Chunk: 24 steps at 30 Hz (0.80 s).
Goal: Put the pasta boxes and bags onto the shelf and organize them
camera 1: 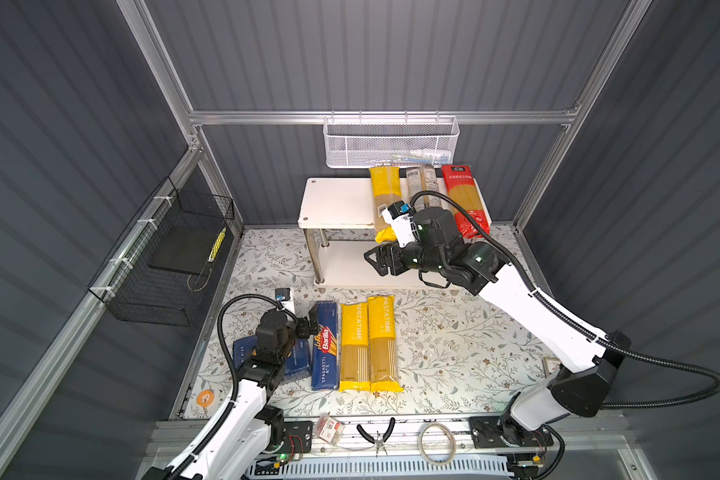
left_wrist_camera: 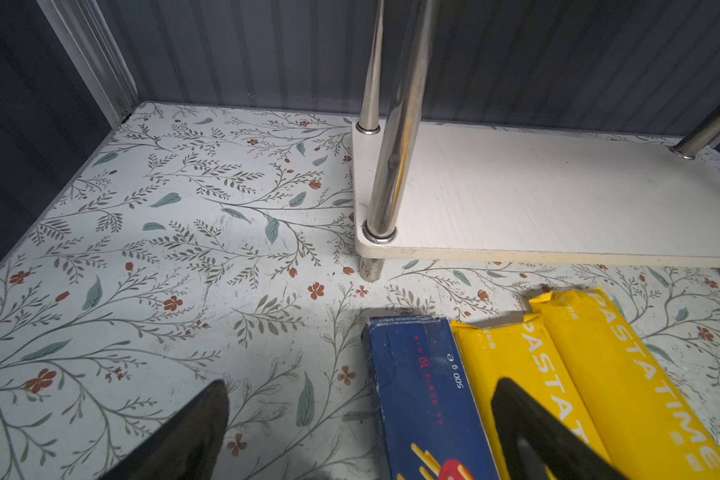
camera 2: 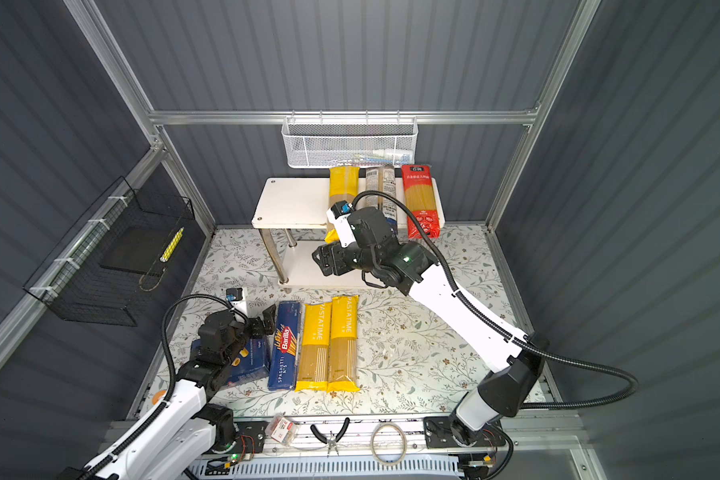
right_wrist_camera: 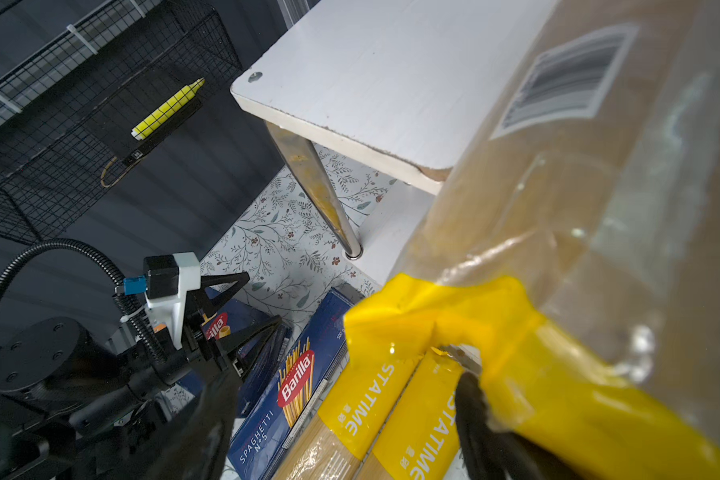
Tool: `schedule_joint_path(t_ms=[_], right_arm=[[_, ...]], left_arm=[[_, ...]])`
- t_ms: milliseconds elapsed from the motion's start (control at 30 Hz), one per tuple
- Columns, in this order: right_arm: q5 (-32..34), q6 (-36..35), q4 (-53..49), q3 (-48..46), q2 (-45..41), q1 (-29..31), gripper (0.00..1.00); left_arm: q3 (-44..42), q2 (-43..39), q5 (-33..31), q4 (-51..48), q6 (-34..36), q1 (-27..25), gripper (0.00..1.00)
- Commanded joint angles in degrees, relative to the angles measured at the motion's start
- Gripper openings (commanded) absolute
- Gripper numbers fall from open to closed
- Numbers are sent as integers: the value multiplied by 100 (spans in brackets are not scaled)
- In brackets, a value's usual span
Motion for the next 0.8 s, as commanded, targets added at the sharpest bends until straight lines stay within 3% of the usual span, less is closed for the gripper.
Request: schedule_joint_path(t_ms=[0, 167, 433, 633, 767], right_arm=[[-87, -165, -129, -166, -353, 158, 83], [867, 200, -134, -929, -856, 779, 83], [2291, 1873, -121, -2926, -1790, 1723, 84], [2779, 3117, -598, -3811, -1908, 1890, 85], [2785, 3544, -692, -4087, -1661, 1941, 88]], left_arm=[[-95, -185, -39, 60, 64, -3, 99], [-108, -224, -135, 32, 25, 0, 99], [-198, -458, -227, 1, -11, -3, 100], [-194, -452, -312, -9, -36, -2, 99], [-127, -307, -341, -11, -54, 1, 99]])
